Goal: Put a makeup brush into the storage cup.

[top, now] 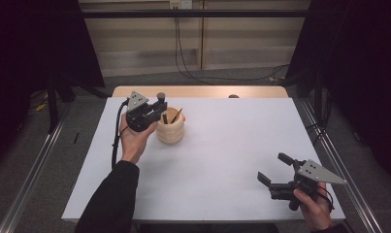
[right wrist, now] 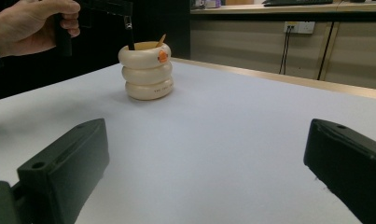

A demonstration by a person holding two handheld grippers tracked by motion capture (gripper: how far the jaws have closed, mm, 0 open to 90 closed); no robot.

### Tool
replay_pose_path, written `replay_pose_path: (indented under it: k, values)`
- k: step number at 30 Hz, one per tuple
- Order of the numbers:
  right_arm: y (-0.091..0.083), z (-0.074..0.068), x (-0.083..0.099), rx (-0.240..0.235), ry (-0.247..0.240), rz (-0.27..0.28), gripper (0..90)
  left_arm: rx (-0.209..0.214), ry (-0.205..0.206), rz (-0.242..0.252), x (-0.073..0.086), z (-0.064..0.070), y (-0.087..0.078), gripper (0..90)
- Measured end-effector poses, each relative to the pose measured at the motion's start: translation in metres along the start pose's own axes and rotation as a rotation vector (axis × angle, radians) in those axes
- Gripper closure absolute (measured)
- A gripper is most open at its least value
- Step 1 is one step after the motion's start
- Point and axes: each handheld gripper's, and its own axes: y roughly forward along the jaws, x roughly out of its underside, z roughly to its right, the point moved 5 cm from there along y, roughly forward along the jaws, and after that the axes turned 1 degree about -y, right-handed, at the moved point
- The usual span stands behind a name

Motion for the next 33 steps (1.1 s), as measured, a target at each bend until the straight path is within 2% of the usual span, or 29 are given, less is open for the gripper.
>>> replay_pose_path:
  k: [13, 18, 24, 29, 33]
  values:
    - [0.001, 0.001, 0.001, -0.010, -0.013, -0.005, 0.1, 0.007, -0.019, -0.011, 0.013, 0.001, 0.007, 76.7]
    - [0.001, 0.000, -0.001, -0.008, -0.012, 0.008, 0.6, 0.001, -0.010, -0.018, 0.014, 0.002, 0.008, 75.0]
    - [0.000, 0.000, 0.000, -0.014, -0.012, -0.001, 0.6, 0.007, 0.000, -0.022, 0.017, 0.003, 0.011, 72.7]
    - [0.000, 0.000, 0.000, -0.012, -0.006, 0.004, 0.6, 0.018, -0.022, -0.021, 0.020, 0.004, 0.012, 72.6]
    - [0.000, 0.000, 0.000, -0.008, -0.005, 0.006, 0.6, 0.016, -0.024, -0.030, 0.021, 0.005, 0.012, 69.0]
